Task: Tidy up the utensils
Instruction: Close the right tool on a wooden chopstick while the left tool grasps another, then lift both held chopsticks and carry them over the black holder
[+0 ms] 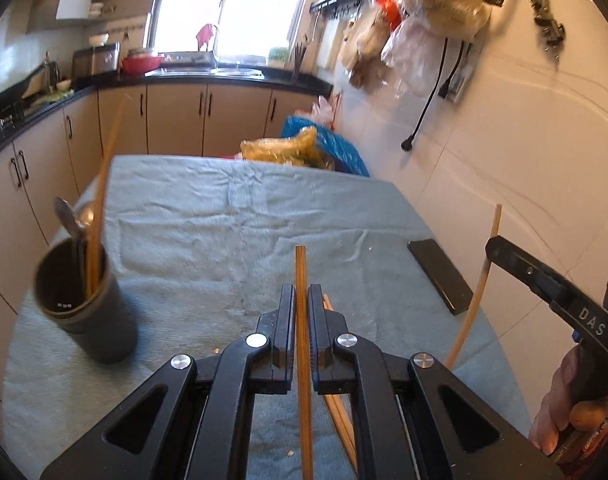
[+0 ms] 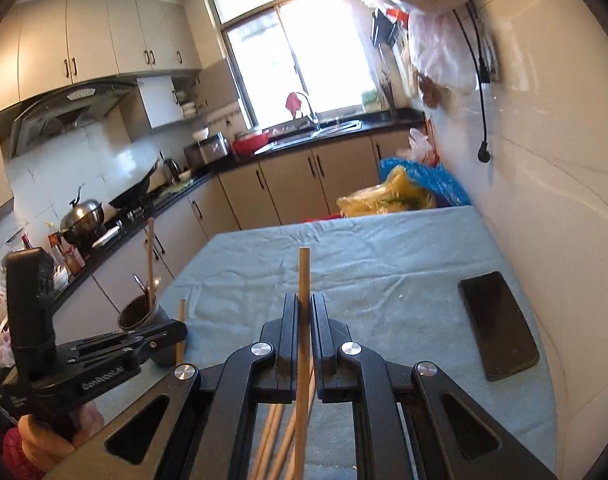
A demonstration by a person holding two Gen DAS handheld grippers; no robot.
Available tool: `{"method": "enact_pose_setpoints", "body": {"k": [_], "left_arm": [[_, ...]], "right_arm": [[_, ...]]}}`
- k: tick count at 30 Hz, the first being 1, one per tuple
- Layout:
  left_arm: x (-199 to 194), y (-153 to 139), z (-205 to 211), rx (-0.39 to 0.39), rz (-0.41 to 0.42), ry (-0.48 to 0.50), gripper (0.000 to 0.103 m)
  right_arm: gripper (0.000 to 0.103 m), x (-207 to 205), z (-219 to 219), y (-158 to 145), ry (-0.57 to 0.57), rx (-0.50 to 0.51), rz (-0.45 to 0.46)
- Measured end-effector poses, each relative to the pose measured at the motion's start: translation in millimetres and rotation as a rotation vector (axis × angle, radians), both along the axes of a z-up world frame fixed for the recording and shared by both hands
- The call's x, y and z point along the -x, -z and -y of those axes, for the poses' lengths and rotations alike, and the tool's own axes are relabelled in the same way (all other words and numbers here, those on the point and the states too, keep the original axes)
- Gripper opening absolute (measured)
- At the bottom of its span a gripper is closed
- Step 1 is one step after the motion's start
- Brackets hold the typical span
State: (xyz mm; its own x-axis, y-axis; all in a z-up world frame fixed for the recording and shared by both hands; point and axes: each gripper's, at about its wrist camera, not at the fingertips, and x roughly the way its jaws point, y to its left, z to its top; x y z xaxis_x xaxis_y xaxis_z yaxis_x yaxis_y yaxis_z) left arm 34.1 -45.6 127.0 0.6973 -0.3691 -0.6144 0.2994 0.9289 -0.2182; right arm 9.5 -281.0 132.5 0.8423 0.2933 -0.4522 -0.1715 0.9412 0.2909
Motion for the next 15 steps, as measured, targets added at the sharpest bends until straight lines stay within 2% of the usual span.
{"method": "enact_pose_setpoints", "body": {"k": [7, 15], "left_arm": [[19.9, -17.7, -11.6, 0.011, 0.051, 0.002, 0.005], [31.9, -27.2, -24.4, 0.027, 0.071, -0.002, 0.005]], "right_arm": [[0.006, 19.3, -4.0, -8.8, 0.005, -0.009, 0.043], [0.006, 25.4, -14.1, -17.6, -0.004, 0.0, 0.067]]}}
